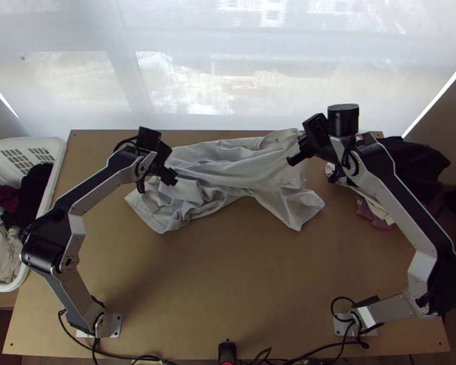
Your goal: Fold the t-shirt
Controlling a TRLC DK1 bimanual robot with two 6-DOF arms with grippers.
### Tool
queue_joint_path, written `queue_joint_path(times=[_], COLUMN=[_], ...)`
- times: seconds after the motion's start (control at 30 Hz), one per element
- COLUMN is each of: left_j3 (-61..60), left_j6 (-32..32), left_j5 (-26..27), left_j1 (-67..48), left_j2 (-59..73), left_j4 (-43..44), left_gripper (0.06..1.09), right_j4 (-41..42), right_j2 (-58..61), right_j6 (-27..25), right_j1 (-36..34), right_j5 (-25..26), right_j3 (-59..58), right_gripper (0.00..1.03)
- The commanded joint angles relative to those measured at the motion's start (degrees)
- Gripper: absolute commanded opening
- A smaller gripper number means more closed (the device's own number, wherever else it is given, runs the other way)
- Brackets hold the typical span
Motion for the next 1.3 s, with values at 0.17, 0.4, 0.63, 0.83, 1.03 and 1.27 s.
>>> queue_joint_path(times=[0.17,0.4,0.63,0.83,1.03,1.27], left_j3=[9.22,9.66,10.89,11.85,11.94,11.77], left_j6=[-13.40,-15.25,-15.87,-17.54,-17.89,-18.15], left_j5=[15.50,15.41,13.21,12.86,11.63,11.37], left_j1=[-6.21,-12.27,-14.65,-15.79,-16.32,-15.79], left_j2=[-5.12,-3.89,-0.19,3.32,5.69,7.72], left_j4=[-30.94,-31.99,-28.04,-27.25,-25.75,-25.40], left_gripper=[1.03,1.03,1.02,0.95,0.95,0.55], right_j4=[0.75,1.10,1.10,1.10,1.01,1.01], right_j2=[0.25,0.16,-0.72,-1.16,-1.33,-1.86], right_j6=[0.29,0.55,0.47,0.55,0.47,0.47], right_j1=[0.32,0.84,0.49,0.40,0.05,-0.39], right_j5=[-0.01,-0.01,-0.01,-0.01,-0.01,-0.01], right_j3=[-0.80,-0.80,-1.06,-1.33,-1.50,-1.59], right_gripper=[0.03,0.03,0.03,0.03,0.03,0.03])
